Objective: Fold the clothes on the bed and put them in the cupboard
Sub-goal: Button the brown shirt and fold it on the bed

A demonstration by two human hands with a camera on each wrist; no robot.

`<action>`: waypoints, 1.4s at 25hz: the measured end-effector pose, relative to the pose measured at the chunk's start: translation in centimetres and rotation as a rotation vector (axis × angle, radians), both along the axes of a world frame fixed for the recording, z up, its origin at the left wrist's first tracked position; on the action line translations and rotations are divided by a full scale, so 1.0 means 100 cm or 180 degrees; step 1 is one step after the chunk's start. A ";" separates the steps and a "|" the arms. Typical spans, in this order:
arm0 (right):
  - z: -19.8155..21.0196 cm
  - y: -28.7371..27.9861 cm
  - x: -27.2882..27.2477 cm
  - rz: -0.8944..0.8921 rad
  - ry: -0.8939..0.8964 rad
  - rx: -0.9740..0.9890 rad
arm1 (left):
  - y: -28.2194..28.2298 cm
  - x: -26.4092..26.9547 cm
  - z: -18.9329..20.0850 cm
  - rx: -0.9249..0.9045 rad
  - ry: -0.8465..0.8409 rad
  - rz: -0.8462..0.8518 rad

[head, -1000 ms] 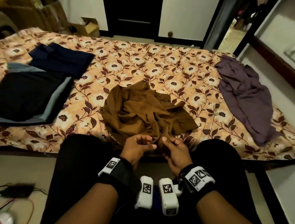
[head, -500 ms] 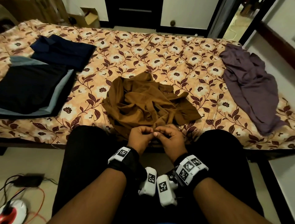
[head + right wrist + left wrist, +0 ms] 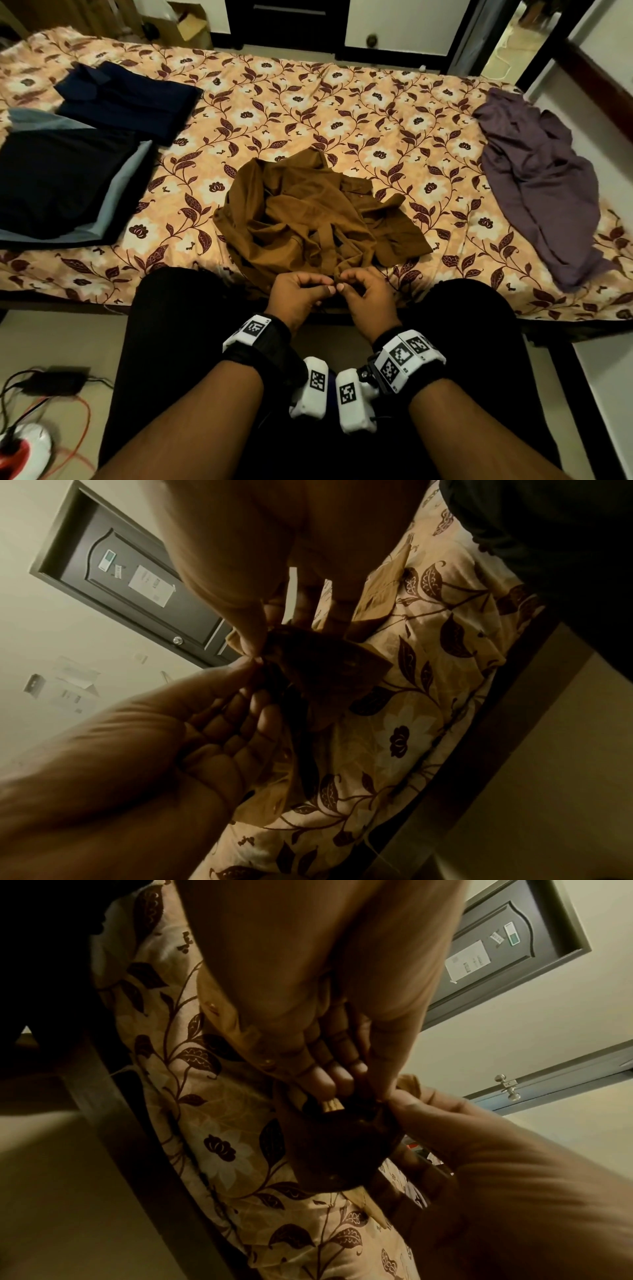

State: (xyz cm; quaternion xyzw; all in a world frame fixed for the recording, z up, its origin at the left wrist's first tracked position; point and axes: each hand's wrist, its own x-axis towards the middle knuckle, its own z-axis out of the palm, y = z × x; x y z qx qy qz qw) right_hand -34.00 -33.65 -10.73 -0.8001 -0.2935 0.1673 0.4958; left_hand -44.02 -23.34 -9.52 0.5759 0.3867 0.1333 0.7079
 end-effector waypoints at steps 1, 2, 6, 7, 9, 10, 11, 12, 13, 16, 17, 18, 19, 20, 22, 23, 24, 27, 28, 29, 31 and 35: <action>0.001 0.001 0.001 0.0056 -0.0004 0.0017 | 0.001 0.000 -0.001 -0.0051 -0.0037 0.0005; 0.001 0.002 0.003 0.0128 0.0012 0.0034 | 0.002 0.000 -0.002 -0.0102 -0.0069 0.0030; 0.000 0.006 0.012 0.0395 0.0268 -0.0135 | 0.003 0.002 -0.001 -0.0021 -0.0234 0.0102; -0.001 0.007 0.013 0.0418 0.0344 -0.0167 | 0.003 0.002 -0.001 0.0101 -0.0235 0.0132; -0.003 0.006 0.012 0.0436 0.0562 -0.0124 | 0.005 0.003 -0.004 0.0197 -0.0249 0.0246; -0.004 0.004 0.011 0.0443 0.0669 -0.0057 | 0.006 0.004 -0.005 0.0126 -0.0299 0.0305; -0.004 0.002 0.011 0.0445 0.0746 0.0032 | 0.007 0.005 -0.006 0.0038 -0.0362 0.0331; -0.003 0.000 0.011 0.0438 0.0790 0.0126 | 0.007 0.005 -0.007 -0.0048 -0.0426 0.0325; -0.003 -0.002 0.012 0.0441 0.0805 0.0207 | 0.006 0.006 -0.007 -0.0120 -0.0467 0.0291; -0.004 -0.003 0.019 0.0590 0.0586 0.0182 | 0.005 0.006 -0.010 -0.0261 -0.0508 0.0161; -0.004 -0.004 0.022 0.0652 0.0472 0.0126 | 0.005 0.007 -0.010 -0.0286 -0.0486 0.0131; -0.004 -0.004 0.024 0.0691 0.0348 0.0074 | 0.004 0.007 -0.011 -0.0312 -0.0426 0.0145; -0.005 -0.004 0.025 0.0722 0.0217 0.0035 | 0.004 0.009 -0.011 -0.0350 -0.0362 0.0187; -0.005 -0.004 0.026 0.0756 0.0080 -0.0007 | 0.003 0.010 -0.009 -0.0414 -0.0314 0.0254; -0.006 -0.004 0.024 0.0903 -0.0202 -0.0158 | 0.001 0.013 -0.008 -0.0450 -0.0182 0.0365; -0.007 -0.003 0.022 0.0983 -0.0321 -0.0274 | 0.001 0.014 -0.008 -0.0412 -0.0104 0.0378; -0.008 -0.003 0.021 0.1023 -0.0411 -0.0399 | 0.000 0.014 -0.007 -0.0404 -0.0041 0.0358; -0.008 -0.003 0.020 0.0982 -0.0624 -0.0592 | -0.002 0.013 -0.007 -0.0513 0.0186 0.0239; -0.008 -0.003 0.020 0.0941 -0.0667 -0.0573 | -0.003 0.011 -0.007 -0.0564 0.0292 0.0148; -0.007 -0.003 0.019 0.0898 -0.0715 -0.0523 | -0.003 0.011 -0.006 -0.0627 0.0358 0.0043; -0.005 -0.002 0.020 0.0802 -0.0760 -0.0402 | -0.004 0.012 -0.005 -0.0764 0.0285 -0.0104; -0.005 -0.003 0.021 0.0766 -0.0714 -0.0331 | -0.007 0.014 -0.001 -0.0588 0.0216 -0.0060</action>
